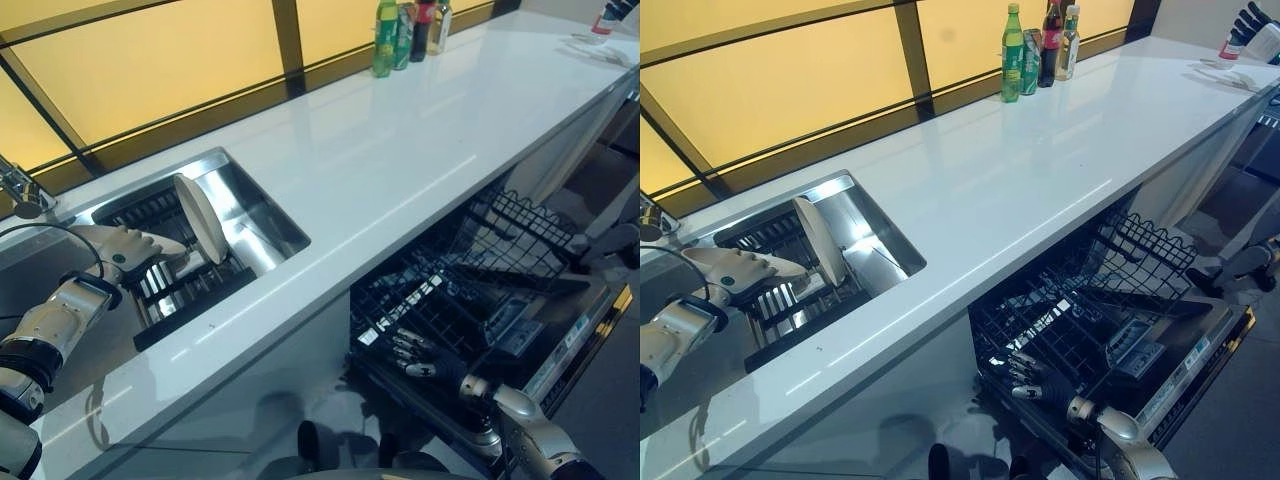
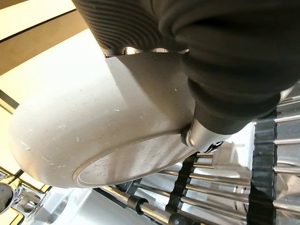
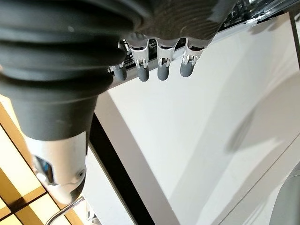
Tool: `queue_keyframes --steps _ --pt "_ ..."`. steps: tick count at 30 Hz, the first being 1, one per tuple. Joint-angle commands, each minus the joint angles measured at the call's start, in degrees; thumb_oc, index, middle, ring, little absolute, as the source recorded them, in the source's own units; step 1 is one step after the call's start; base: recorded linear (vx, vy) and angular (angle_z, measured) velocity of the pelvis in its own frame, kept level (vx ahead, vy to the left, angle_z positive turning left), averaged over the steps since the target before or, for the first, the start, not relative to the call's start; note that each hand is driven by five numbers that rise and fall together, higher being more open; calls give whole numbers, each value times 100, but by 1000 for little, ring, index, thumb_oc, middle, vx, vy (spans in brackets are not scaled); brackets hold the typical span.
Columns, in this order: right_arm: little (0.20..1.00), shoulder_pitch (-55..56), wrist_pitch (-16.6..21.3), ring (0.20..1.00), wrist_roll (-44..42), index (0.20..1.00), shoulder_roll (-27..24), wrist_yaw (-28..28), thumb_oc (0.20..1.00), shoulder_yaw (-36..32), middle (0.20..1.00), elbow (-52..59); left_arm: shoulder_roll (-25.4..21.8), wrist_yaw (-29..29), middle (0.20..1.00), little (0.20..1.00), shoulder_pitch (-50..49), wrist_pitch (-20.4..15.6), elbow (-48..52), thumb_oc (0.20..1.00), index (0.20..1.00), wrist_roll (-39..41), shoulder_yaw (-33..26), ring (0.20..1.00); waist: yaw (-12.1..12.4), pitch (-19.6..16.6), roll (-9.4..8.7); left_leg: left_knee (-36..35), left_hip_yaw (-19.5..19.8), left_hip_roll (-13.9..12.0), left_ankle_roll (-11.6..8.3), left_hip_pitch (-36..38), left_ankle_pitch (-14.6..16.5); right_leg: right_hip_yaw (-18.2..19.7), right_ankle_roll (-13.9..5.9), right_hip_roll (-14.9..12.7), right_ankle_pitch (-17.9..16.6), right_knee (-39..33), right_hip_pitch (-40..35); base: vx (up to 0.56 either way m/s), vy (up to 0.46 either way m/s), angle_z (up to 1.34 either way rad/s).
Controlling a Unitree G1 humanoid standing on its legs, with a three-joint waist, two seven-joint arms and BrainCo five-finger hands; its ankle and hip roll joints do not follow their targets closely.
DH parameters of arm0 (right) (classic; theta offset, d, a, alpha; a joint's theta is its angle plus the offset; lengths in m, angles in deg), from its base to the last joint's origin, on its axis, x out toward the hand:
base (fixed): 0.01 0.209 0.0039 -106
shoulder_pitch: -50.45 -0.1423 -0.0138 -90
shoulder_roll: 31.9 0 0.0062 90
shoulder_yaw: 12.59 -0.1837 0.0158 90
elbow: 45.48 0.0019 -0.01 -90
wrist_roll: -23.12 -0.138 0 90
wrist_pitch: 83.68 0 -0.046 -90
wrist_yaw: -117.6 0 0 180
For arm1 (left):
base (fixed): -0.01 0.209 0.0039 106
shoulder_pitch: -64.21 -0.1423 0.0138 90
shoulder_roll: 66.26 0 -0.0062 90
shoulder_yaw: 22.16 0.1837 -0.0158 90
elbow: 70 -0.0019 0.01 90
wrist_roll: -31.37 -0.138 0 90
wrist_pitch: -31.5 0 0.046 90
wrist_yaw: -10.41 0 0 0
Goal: Pick up plates and place into dishwasher.
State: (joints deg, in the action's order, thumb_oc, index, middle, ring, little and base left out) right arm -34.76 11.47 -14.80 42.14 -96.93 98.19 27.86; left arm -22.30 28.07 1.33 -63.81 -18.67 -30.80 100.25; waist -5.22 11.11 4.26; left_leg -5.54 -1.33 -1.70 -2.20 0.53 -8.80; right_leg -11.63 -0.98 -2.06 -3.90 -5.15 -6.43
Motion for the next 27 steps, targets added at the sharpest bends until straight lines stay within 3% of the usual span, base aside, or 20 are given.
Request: queue_keyframes --steps 1,5,11,14,22,25,27 --pt "1000 -83 439 1000 -361 1000 155 78 1000 113 1000 399 -370 -46 200 200 315 442 137 200 200 139 -316 200 72 -264 -125 54 -155 247 -19 375 796 61 -600 -525 235 115 85 9 -58 3" --pt "1000 -104 606 1000 -551 1000 136 68 1000 112 1000 471 -554 194 200 200 367 415 407 200 200 854 -440 200 120 -353 -122 54 -152 248 -13 428 820 46 -608 -528 248 99 18 8 -65 5" --pt "1000 -27 1467 1000 -326 1000 111 337 1000 -186 1000 1214 -804 889 200 200 -315 308 946 200 200 1899 -1467 200 212 -427 -131 54 -134 224 13 463 810 75 -604 -503 247 103 -22 -9 -63 -1" --pt "1000 -35 1857 1000 148 1000 3 655 1000 -375 1000 1660 -795 1029 200 200 -811 377 1234 200 200 1827 -2083 200 268 -459 -139 54 -94 223 36 481 819 85 -599 -496 261 125 -33 -12 -36 2" --pt "1000 -410 2461 1000 602 1000 -570 1533 1000 -1097 1000 2606 -896 1221 200 200 -1359 368 1930 200 200 1785 -2928 200 382 -545 -178 54 -1 210 59 501 855 102 -597 -469 270 108 -78 -13 -29 1" --pt "1000 -636 2739 1000 1182 1000 -843 2057 1000 -1293 1000 2849 -860 1458 200 200 -1339 36 2338 200 200 1975 -3052 200 440 -571 -203 54 47 212 61 494 869 88 -590 -461 276 98 -87 -10 -9 1" --pt "1000 -838 2865 1000 1757 1000 -1053 2571 1000 -1429 1000 2960 -745 1483 200 200 -1262 -380 2797 200 200 2142 -3111 200 504 -592 -242 54 86 208 54 485 882 67 -587 -458 287 91 -99 -30 -36 4"
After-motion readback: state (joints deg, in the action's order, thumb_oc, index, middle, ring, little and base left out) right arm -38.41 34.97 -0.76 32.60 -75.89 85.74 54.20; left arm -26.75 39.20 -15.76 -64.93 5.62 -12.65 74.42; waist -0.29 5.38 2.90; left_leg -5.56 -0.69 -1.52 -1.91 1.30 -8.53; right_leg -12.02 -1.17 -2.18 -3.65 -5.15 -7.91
